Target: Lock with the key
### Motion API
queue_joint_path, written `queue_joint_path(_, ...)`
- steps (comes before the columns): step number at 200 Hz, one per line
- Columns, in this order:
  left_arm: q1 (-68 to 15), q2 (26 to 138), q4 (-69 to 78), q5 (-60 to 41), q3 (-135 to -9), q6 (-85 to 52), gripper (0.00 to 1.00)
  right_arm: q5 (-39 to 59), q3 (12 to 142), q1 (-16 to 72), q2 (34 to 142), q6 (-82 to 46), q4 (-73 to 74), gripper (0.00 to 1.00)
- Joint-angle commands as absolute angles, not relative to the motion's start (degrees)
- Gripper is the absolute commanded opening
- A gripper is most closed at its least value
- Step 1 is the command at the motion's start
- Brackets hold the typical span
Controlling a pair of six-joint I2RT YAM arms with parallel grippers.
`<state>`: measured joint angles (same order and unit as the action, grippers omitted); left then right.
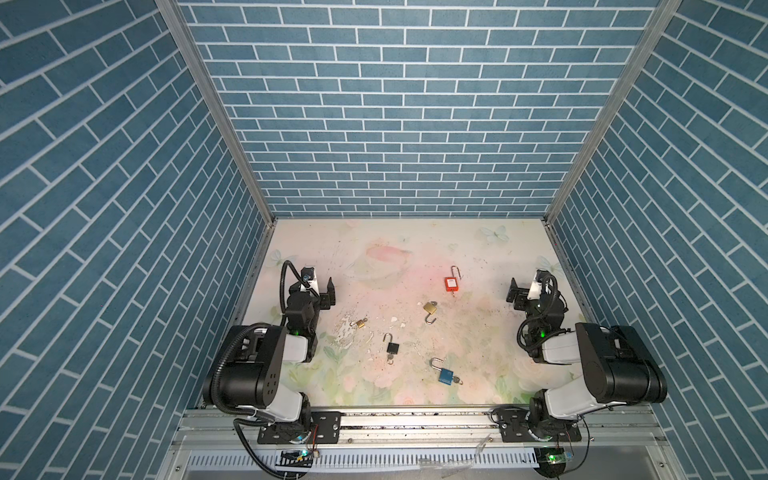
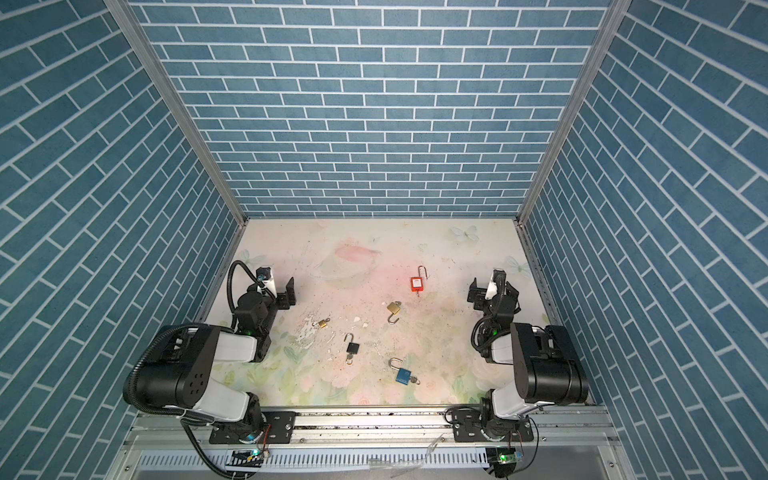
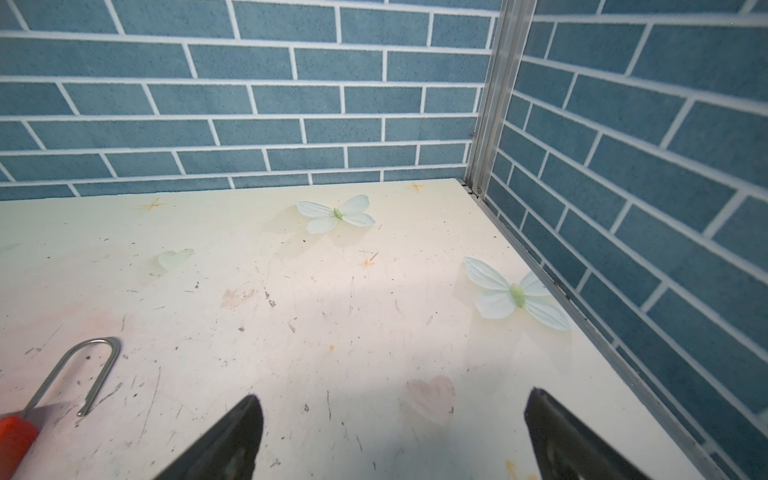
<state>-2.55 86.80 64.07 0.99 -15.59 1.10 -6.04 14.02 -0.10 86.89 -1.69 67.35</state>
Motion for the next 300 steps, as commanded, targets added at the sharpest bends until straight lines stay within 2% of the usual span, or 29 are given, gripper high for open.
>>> queue_joint_path(1, -2.65, 86.83, 65.10, 1.23, -15.86, 1.85, 0.86, -6.14, 13.74, -0.15, 87.27, -2.55, 68.99, 0.98)
queue_joint_path(74, -3.25, 86.36, 65.35, 2.83, -15.90, 1.55, 0.86, -5.91, 13.54, -0.23, 87.06, -2.54, 69.33, 0.98)
queue_joint_path(89, -4.53, 83.77, 58.99, 7.24, -18.33, 1.75, 0.86, -5.42, 13.21, -0.26, 85.49, -2.12, 69.15, 0.99)
queue_joint_path(120, -7.97, 78.56, 46.67, 13.56, -24.45, 3.09, 0.86, -3.76, 15.72, -0.12, 75.30, -1.23, 56.94, 0.99)
queue_joint_path(158, -7.79, 67.61, 28.92, 13.44, -35.40, 0.31, 0.86, 2.90, 19.60, -0.13, 62.32, -4.13, 48.61, 0.99)
queue_joint_path(186, -6.94, 64.28, 16.65, 8.11, -47.44, 0.06, 0.86, 3.98, 25.58, -0.17, 54.76, -8.25, 39.83, 0.99)
queue_joint_path(210, -6.89, 63.43, 7.21, 11.63, -55.27, -10.32, 0.86, -2.40, 30.10, -0.42, 50.14, -16.73, 33.17, 0.99)
queue_joint_path(222, -6.35, 62.78, 1.60, 13.77, -57.90, -16.34, 0.86, 1.31, 32.03, -1.62, 48.42, -17.44, 31.00, 0.99)
queue_joint_path(243, -3.96, 59.54, 1.49, 7.37, -56.68, -23.98, 0.86, 7.87, 32.53, -3.16, 46.06, -21.28, 31.02, 0.99)
queue_joint_path(268, -0.63, 53.29, 16.15, -3.96, -45.65, -33.91, 0.86, 2.22, 28.18, -4.41, 42.56, -37.05, 30.12, 0.99)
queue_joint_path(281, 2.09, 53.07, 18.69, -10.55, -44.49, -36.54, 0.86, 5.46, 23.89, -5.35, 41.06, -36.91, 36.81, 0.99)
queue_joint_path(300, 2.15, 55.27, 13.63, -10.98, -47.40, -34.80, 0.86, 7.21, 19.72, -5.63, 40.00, -36.47, 44.35, 0.99)
